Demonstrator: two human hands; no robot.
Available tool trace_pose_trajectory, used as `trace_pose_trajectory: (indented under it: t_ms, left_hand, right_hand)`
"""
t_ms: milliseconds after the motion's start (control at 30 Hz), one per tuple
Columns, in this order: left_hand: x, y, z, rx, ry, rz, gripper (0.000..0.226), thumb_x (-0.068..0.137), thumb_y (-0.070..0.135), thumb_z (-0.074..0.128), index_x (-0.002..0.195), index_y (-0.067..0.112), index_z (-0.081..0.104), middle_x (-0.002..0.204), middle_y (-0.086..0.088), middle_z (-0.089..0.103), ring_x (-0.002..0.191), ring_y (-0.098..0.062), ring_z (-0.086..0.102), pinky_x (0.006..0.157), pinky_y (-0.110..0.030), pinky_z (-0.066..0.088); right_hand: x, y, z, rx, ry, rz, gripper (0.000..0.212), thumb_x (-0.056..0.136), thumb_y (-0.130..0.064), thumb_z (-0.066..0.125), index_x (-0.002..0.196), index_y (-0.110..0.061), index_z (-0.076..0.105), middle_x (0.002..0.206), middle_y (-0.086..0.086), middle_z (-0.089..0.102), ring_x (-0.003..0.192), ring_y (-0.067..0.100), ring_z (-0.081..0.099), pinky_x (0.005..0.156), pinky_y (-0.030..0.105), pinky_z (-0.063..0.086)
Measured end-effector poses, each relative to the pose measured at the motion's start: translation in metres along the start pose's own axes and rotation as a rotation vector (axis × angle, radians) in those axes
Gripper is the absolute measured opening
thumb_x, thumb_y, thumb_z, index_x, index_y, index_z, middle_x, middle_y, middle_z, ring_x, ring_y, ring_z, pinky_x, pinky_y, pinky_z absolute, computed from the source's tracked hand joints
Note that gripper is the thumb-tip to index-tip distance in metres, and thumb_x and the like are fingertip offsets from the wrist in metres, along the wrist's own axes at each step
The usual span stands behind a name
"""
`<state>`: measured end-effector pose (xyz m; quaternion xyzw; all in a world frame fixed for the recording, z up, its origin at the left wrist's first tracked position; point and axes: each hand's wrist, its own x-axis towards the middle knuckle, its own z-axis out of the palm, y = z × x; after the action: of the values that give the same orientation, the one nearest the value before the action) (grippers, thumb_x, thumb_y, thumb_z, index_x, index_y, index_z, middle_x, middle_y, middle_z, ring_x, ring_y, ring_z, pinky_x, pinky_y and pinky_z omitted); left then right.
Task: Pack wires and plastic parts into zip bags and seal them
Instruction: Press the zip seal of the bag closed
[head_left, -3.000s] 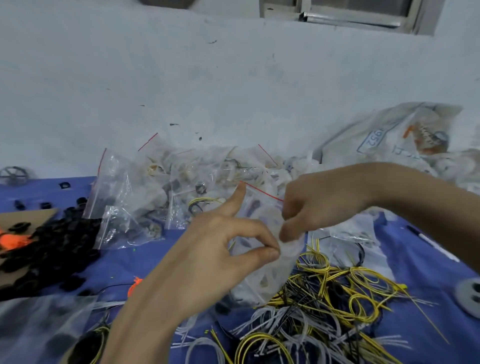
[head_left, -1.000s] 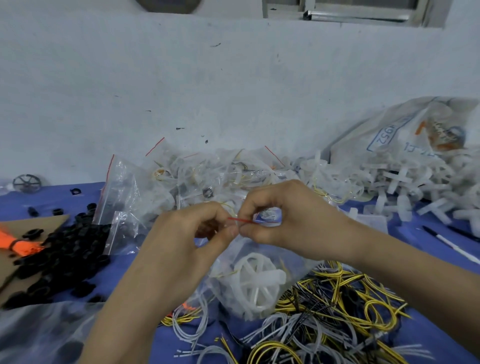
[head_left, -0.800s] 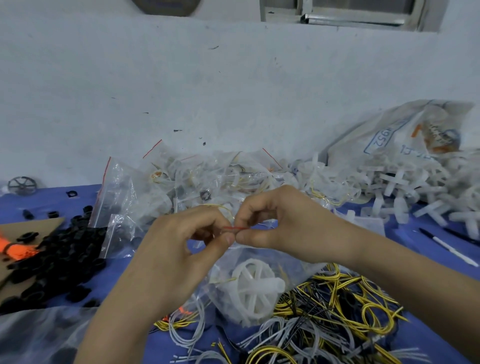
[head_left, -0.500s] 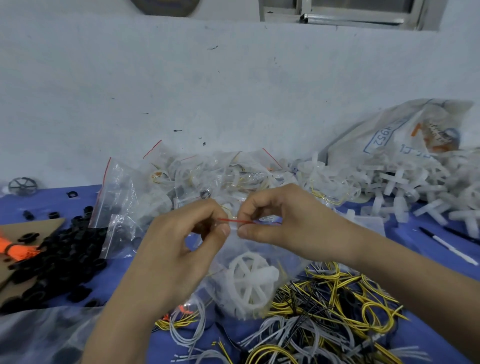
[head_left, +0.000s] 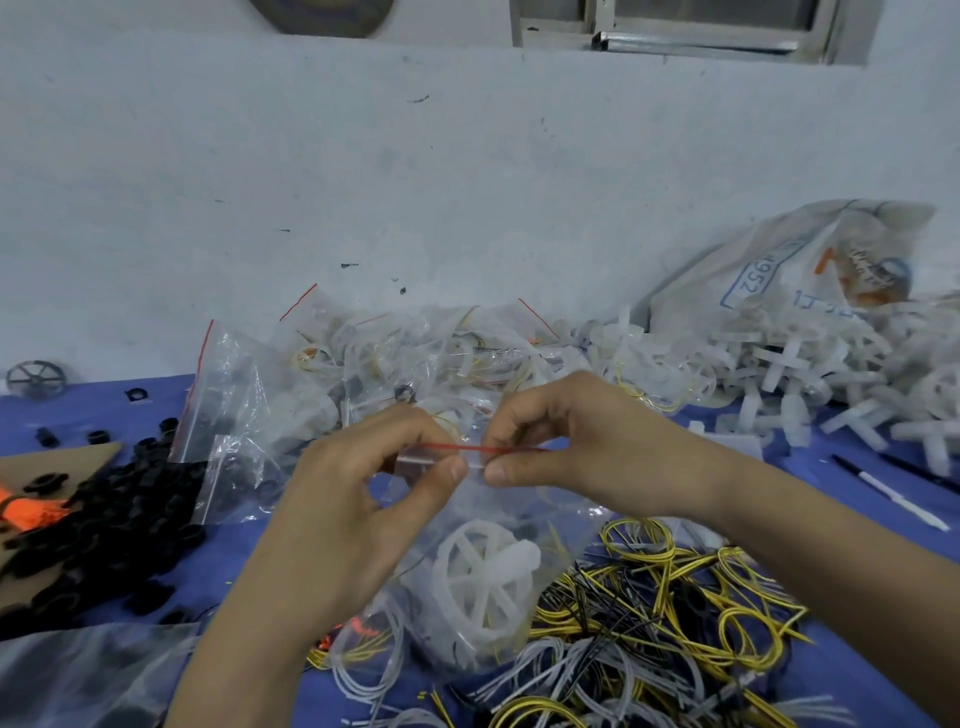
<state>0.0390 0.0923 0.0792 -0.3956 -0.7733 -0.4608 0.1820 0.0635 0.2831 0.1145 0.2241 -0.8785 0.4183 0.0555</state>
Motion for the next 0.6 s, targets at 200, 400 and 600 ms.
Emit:
trace_pose_trajectory:
  t_ms: [200, 400, 600]
  left_hand:
    - [0.001, 0.005, 0.007, -0.008, -0.019, -0.031, 0.007, 0.075, 0.023, 0.063, 0.069, 0.021, 0.065, 0.073, 0.009, 0.063, 0.075, -0.009, 0.063, 0.067, -0.011, 0.042]
    - [0.002, 0.007, 0.008, -0.006, -0.008, -0.053, 0.006, 0.074, 0.028, 0.064, 0.07, 0.024, 0.065, 0.074, 0.011, 0.064, 0.075, -0.007, 0.061, 0.067, -0.011, 0.042]
    - [0.001, 0.007, 0.006, 0.084, 0.005, 0.016, 0.01, 0.075, 0.027, 0.066, 0.066, 0.026, 0.066, 0.071, 0.011, 0.062, 0.069, -0.007, 0.058, 0.064, -0.016, 0.041]
  right_hand:
    - [0.0, 0.001, 0.001, -0.069, 0.003, -0.049, 0.002, 0.08, -0.01, 0.073, 0.078, -0.01, 0.072, 0.077, -0.002, 0.07, 0.079, 0.007, 0.064, 0.079, 0.011, 0.045]
    - [-0.007, 0.006, -0.001, -0.233, 0.056, -0.101, 0.007, 0.079, -0.017, 0.074, 0.076, -0.02, 0.069, 0.075, -0.013, 0.062, 0.081, 0.0, 0.053, 0.074, 0.01, 0.034]
    - [-0.011, 0.012, -0.002, -0.27, 0.07, -0.118, 0.005, 0.079, -0.02, 0.075, 0.078, -0.016, 0.071, 0.084, -0.004, 0.067, 0.091, 0.008, 0.055, 0.085, 0.028, 0.041]
